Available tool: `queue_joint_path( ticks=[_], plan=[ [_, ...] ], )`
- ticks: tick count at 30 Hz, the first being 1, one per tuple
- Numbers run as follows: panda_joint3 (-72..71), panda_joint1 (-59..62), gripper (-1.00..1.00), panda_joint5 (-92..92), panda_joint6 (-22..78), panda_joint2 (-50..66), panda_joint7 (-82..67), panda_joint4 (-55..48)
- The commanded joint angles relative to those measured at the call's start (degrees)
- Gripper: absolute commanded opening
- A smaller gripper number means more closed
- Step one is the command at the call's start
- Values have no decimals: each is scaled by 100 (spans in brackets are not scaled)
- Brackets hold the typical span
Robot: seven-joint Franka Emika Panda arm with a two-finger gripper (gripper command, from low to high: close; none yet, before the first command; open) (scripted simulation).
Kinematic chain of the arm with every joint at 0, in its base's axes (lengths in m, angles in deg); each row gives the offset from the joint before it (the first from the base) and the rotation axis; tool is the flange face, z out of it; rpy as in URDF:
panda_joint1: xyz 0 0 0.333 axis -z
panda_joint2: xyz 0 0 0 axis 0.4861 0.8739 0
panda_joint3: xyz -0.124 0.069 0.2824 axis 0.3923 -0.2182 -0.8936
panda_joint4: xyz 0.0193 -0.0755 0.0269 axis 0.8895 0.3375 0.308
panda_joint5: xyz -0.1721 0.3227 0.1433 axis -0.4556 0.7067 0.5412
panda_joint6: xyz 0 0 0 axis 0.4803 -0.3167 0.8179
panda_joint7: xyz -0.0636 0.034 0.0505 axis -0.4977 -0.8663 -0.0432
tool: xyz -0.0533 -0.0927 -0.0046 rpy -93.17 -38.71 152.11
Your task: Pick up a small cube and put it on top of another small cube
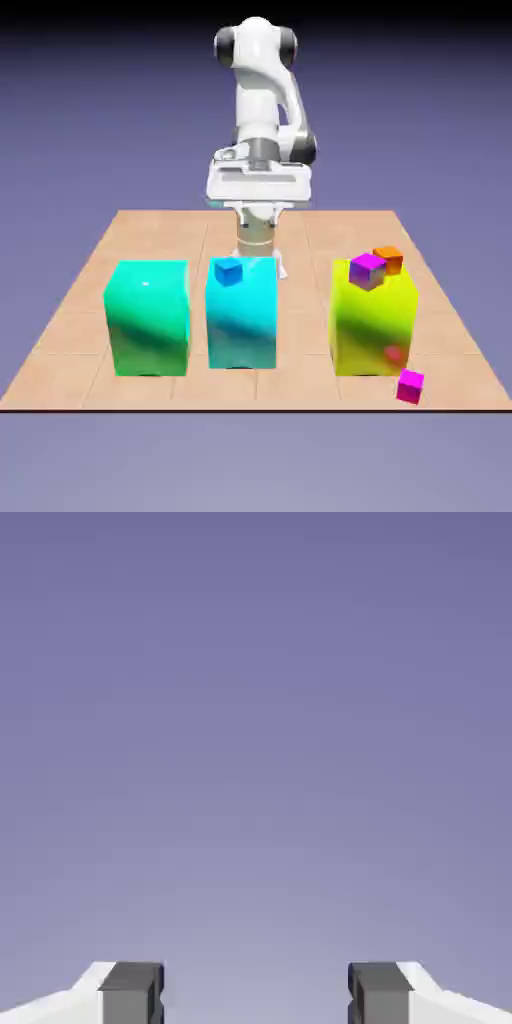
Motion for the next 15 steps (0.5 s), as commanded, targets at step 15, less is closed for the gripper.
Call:
queue_joint_path(
  ticks=[15],
  plan=[
    [970,-2169,0,245,2596,3115,-1115,-2906]
  ],
)
